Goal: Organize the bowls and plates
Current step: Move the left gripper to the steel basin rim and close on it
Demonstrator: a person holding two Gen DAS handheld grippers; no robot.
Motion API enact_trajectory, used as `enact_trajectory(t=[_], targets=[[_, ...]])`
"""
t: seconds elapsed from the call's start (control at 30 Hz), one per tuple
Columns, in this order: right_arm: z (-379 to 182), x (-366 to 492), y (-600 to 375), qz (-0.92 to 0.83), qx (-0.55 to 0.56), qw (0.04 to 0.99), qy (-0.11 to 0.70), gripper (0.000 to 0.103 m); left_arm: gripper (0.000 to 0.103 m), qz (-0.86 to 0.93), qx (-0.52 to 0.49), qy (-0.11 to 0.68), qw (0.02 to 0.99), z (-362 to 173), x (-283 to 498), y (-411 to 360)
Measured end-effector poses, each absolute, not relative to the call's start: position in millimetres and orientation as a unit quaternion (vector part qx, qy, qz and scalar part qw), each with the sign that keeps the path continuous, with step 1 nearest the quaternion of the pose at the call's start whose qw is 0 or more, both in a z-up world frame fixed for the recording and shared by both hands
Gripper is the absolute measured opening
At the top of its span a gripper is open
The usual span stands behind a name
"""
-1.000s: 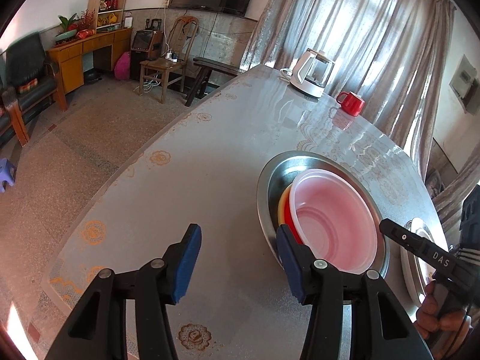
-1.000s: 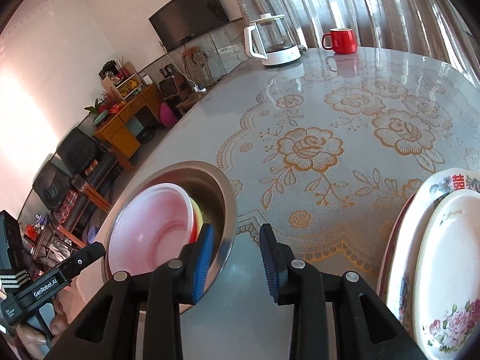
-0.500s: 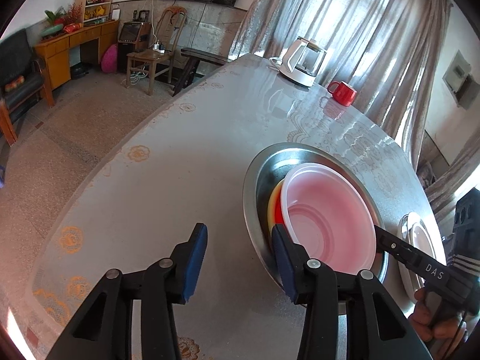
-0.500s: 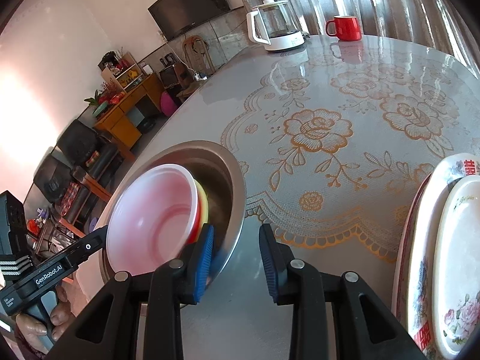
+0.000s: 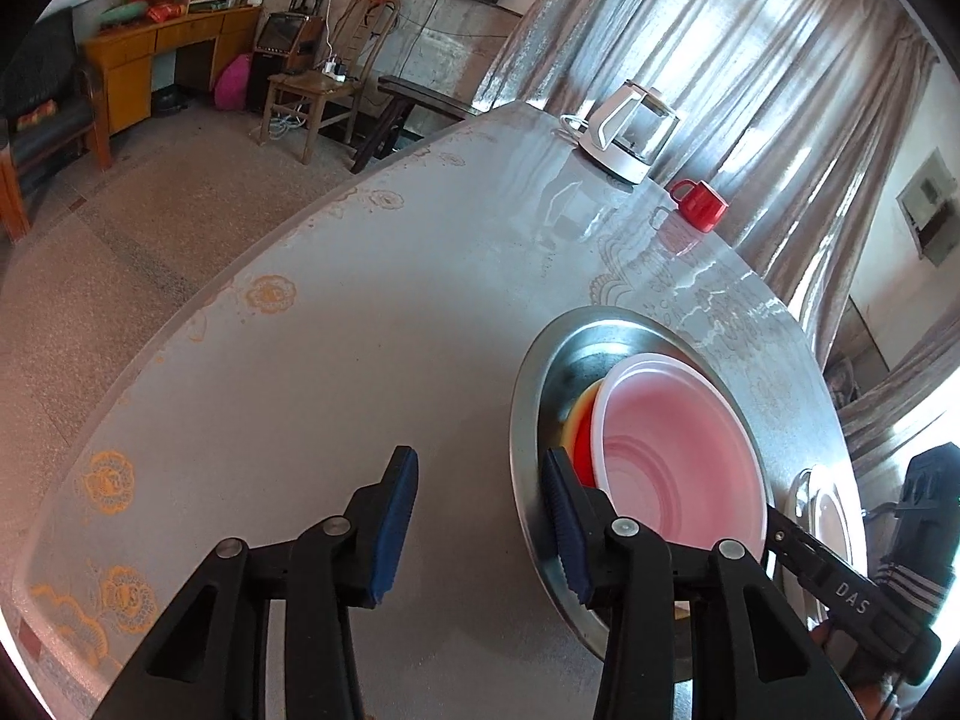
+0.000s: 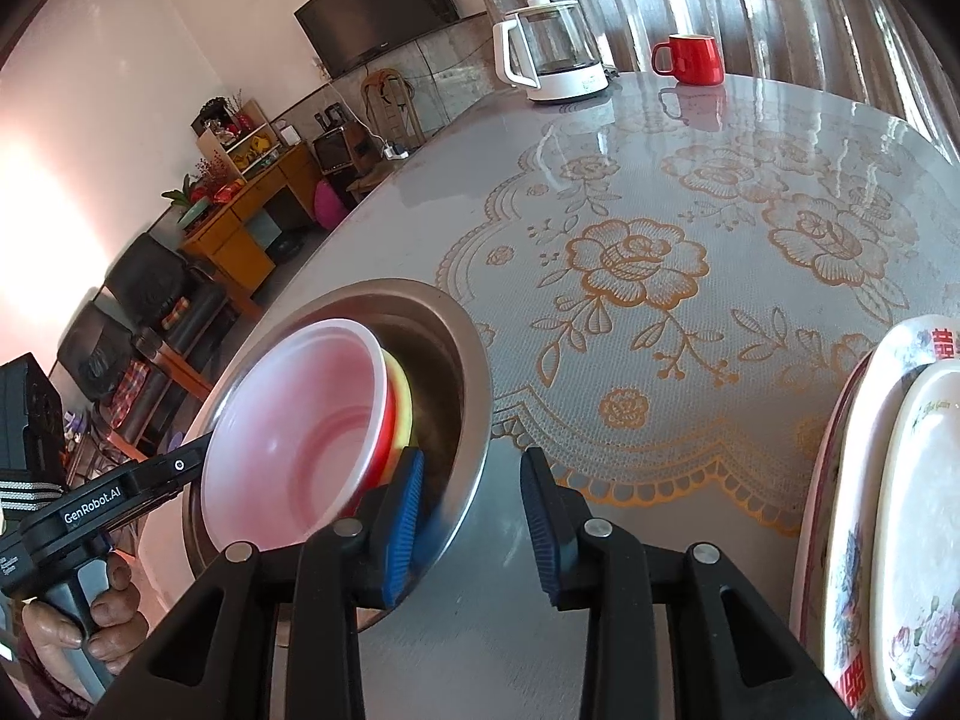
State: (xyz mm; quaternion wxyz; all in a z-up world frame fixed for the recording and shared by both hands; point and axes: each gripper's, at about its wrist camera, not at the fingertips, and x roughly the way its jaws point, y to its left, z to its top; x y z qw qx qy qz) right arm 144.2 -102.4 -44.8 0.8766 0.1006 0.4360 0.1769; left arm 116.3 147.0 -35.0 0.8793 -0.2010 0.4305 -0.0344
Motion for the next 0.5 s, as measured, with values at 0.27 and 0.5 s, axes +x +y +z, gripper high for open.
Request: enact_trajectory(t=[0.27,0.5], targets=[[-45.6,146.2,-103.9,0.178,0.107,0.875,0.438,0.034,0.044,-0.044,-0.212,0.434,0.875,-38.7,119.4,151.0],[-47.5,148.5,-104.0,0.169,0.108,0.876,0.438,0.037,0.042,-0.040,-0.197,0.435,0.878,-39.0,121.7,146.4]])
